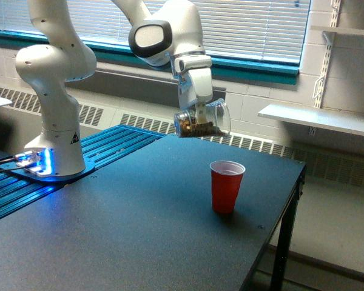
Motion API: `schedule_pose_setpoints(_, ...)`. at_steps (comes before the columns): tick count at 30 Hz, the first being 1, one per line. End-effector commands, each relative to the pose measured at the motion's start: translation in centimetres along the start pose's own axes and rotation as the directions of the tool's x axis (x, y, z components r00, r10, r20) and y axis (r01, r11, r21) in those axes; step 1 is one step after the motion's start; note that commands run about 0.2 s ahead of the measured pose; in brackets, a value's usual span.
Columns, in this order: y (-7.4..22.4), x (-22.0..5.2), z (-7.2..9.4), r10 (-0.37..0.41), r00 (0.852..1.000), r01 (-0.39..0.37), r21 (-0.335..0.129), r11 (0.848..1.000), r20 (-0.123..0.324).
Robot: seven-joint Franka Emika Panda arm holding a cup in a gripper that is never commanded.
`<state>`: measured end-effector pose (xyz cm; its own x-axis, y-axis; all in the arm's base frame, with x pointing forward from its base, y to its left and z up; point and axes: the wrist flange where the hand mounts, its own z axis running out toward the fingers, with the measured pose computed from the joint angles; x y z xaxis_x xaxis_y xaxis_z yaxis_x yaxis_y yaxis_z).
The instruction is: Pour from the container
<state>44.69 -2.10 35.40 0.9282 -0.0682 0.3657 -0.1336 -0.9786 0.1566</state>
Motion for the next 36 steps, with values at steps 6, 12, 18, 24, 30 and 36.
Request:
schedule_pose_setpoints(6, -0.4, 0.1, 0.7, 0.014, 1.000, -0.014, -0.023, 1.000, 0.009)
schedule_pose_setpoints(12, -0.5, 0.0, 1.1, 0.005, 1.000, -0.004, -0.034, 0.999, 0.018)
schedule_pose_setpoints(18, -0.4, -0.2, 1.4, -0.007, 1.000, 0.008, -0.048, 0.999, 0.028)
schedule_pose_setpoints(24, -0.4, -0.6, 1.6, -0.021, 0.999, 0.024, -0.064, 0.998, 0.042)
schedule_pose_setpoints(30, -0.3, -1.0, 1.9, -0.027, 0.998, 0.031, -0.073, 0.997, 0.054)
schedule_pose_setpoints(36, -0.5, -1.2, 2.0, -0.028, 0.998, 0.033, -0.078, 0.996, 0.058)
